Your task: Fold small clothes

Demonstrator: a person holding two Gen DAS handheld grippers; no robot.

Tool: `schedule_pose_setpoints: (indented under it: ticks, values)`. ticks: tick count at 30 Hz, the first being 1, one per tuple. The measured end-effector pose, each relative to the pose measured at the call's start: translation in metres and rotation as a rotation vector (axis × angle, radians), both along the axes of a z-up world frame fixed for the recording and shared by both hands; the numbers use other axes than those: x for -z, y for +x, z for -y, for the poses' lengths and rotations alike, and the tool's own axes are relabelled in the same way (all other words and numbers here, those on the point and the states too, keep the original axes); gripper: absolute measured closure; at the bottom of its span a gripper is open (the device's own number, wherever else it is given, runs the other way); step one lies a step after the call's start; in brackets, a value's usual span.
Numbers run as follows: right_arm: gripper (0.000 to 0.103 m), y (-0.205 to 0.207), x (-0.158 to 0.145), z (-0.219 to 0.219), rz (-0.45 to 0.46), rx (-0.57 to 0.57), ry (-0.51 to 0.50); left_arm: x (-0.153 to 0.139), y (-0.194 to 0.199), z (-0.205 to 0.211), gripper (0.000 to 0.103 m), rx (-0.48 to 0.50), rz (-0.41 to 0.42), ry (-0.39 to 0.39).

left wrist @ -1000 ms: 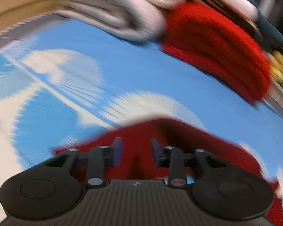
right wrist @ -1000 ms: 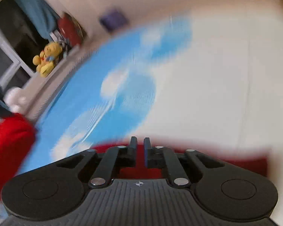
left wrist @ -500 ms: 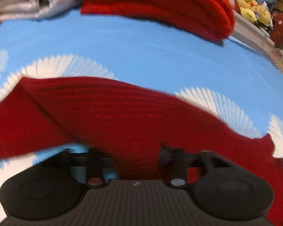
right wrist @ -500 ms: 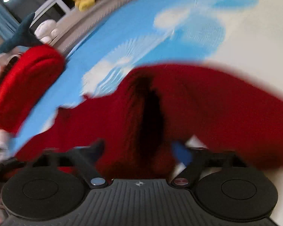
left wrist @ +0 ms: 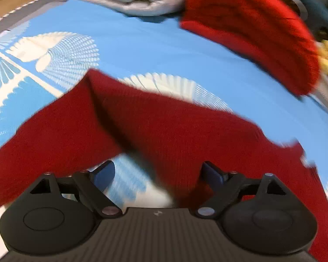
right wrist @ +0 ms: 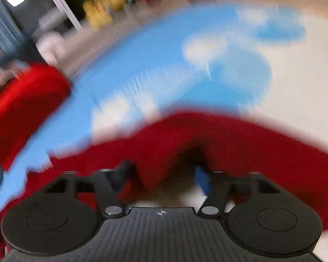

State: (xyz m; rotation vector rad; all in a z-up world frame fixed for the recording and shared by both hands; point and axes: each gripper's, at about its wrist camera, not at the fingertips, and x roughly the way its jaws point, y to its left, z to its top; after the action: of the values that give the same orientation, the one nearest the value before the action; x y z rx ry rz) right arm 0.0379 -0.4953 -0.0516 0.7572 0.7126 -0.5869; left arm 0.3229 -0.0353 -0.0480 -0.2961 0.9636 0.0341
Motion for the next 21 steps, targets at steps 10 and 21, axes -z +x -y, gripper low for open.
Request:
schedule_pose_setpoints:
  ticks: [10,21]
  values:
    - [0.027,-0.091,-0.043,-0.101,-0.117,-0.311,0.053,-0.044,-0.212,-0.01,0.011,0.398,0.029,0.18]
    - [0.024,-0.153,-0.035,-0.183,-0.103,-0.356,0.012,0.018,-0.381,0.046,0.009,0.82,0.077,0.293]
